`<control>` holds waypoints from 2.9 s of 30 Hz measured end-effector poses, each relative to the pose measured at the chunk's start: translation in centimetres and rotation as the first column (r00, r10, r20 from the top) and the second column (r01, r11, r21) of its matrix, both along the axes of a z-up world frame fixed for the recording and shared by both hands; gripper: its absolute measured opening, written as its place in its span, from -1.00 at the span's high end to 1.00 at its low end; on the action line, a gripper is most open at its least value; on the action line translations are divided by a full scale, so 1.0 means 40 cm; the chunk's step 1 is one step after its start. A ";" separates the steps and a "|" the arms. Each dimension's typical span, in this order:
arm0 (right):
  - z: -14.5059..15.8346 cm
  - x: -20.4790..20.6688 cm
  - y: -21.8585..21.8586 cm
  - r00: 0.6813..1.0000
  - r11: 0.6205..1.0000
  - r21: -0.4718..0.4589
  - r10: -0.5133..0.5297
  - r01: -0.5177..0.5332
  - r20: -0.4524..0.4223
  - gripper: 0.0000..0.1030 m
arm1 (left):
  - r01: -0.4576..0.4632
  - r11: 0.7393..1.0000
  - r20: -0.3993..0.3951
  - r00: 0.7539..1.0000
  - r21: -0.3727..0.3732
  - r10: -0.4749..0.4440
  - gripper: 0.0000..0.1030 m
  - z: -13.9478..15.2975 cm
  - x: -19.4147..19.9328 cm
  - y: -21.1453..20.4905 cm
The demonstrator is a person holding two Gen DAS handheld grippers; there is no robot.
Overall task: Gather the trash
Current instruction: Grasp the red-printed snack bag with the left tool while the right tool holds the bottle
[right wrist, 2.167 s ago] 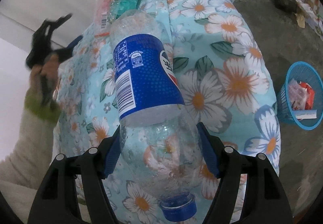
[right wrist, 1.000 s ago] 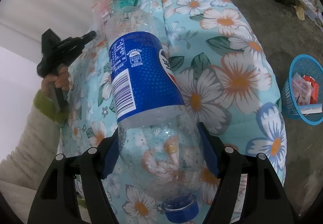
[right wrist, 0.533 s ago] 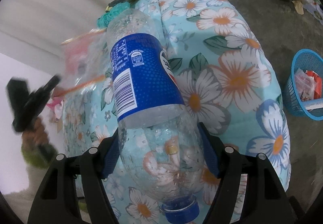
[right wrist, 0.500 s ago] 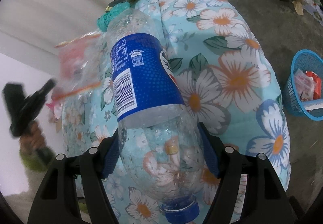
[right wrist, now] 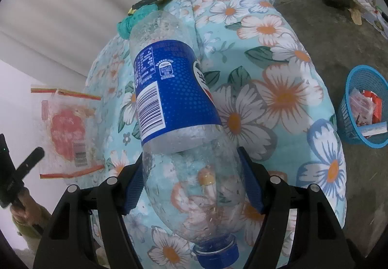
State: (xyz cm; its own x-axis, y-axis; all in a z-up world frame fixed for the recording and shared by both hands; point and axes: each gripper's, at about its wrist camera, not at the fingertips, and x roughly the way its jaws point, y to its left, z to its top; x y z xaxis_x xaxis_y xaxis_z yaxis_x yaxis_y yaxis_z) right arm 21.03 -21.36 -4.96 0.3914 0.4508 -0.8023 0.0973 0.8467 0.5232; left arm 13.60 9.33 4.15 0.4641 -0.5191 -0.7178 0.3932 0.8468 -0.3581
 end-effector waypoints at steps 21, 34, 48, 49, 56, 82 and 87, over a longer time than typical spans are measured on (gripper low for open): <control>0.000 -0.008 -0.008 0.999 0.999 0.017 -0.040 0.040 0.002 -0.34 | 0.053 0.996 0.024 0.998 0.069 -0.055 0.29 -0.155 -0.016 -0.233; 0.008 0.004 0.008 1.000 0.999 -0.042 -0.007 0.007 -0.002 -0.34 | 0.127 0.972 0.048 0.989 0.197 -0.139 -0.08 -0.197 -0.073 -0.279; 0.008 0.003 0.005 1.000 1.000 -0.030 -0.011 0.011 -0.002 -0.34 | 0.177 0.801 0.240 0.898 0.572 -0.369 -0.11 -0.271 -0.182 -0.329; 0.007 0.002 0.005 1.000 0.999 -0.030 -0.011 0.011 -0.002 -0.34 | 0.173 0.809 0.238 0.903 0.562 -0.358 -0.09 -0.272 -0.170 -0.327; 0.007 0.003 0.006 1.000 1.000 -0.028 -0.013 0.013 0.000 -0.34 | 0.178 0.861 0.221 0.924 0.477 -0.314 0.34 -0.272 -0.126 -0.319; 0.035 -0.025 -0.016 0.996 0.997 0.014 -0.076 0.076 0.050 -0.32 | 0.055 0.958 0.163 0.981 0.282 -0.104 0.93 -0.177 -0.024 -0.291; 0.040 -0.035 -0.019 0.995 0.996 0.028 -0.084 0.082 0.054 -0.32 | 0.057 0.957 0.171 0.979 0.285 -0.110 0.94 -0.173 -0.031 -0.296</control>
State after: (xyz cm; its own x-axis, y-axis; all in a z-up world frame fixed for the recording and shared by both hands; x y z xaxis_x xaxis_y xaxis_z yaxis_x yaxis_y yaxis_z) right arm 19.63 -22.10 -3.37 0.4716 0.4354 -0.7669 0.1370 0.8229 0.5514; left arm 12.38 -2.51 -2.76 0.5648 -0.3543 -0.7453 0.5034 0.8636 -0.0291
